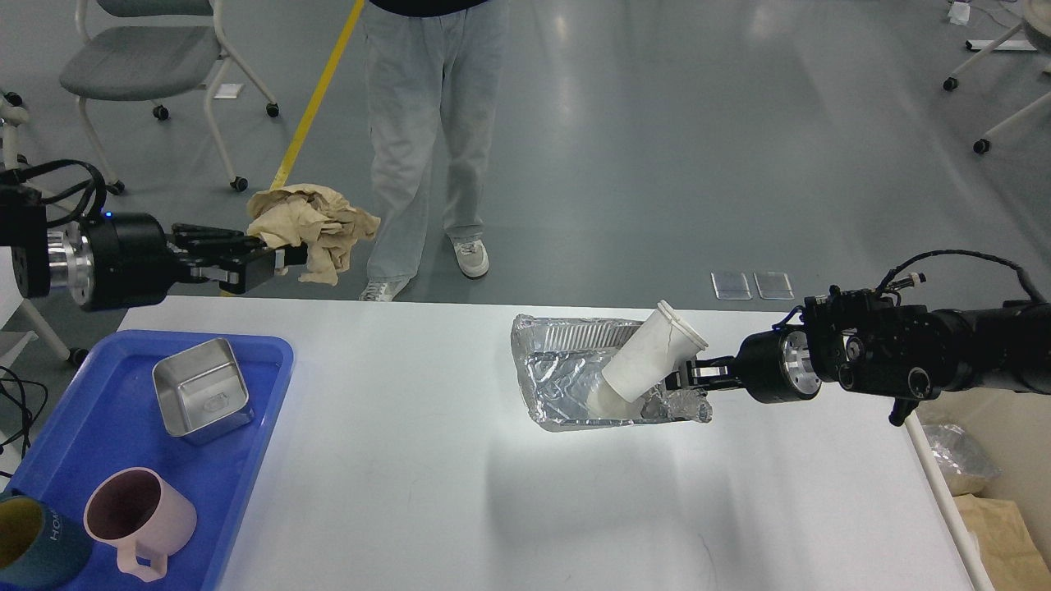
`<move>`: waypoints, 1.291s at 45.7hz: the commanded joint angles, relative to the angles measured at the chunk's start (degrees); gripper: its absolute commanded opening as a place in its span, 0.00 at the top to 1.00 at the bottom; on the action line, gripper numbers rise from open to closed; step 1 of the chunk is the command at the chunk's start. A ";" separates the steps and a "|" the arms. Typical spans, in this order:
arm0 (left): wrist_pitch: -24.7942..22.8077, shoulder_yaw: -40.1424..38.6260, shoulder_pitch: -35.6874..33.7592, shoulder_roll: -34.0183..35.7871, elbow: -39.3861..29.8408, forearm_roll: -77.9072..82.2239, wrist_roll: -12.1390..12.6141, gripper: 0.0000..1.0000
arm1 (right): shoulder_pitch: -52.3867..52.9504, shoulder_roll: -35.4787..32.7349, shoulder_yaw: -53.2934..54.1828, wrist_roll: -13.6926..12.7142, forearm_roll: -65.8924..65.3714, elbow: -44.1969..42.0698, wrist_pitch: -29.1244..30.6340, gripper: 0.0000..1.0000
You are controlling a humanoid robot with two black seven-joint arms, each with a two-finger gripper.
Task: Tidy desktop
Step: 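Lift the beige cloth with the left gripper over the foil tray, then drop the beige cloth into the foil tray and withdraw the left gripper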
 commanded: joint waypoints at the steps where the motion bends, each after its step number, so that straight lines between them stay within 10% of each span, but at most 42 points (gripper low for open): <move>1: -3.26 0.10 -4.37 -1.47 0.48 -0.70 -0.85 1.00 | 0.33 0.14 -0.08 -0.08 0.02 0.06 0.09 1.00; 16: -7.22 0.27 -7.46 -5.51 0.57 -2.20 -3.05 1.00 | 0.50 0.14 0.01 0.00 0.02 -0.03 0.18 1.00; 48: -4.41 7.48 -2.19 -46.73 24.47 -4.04 -2.70 1.00 | 0.85 0.22 1.15 0.09 0.02 -0.03 0.09 1.00; 59: -4.41 7.48 -0.69 -51.40 27.46 -4.04 -2.17 1.00 | 1.12 0.22 1.15 0.09 0.02 0.06 0.00 1.00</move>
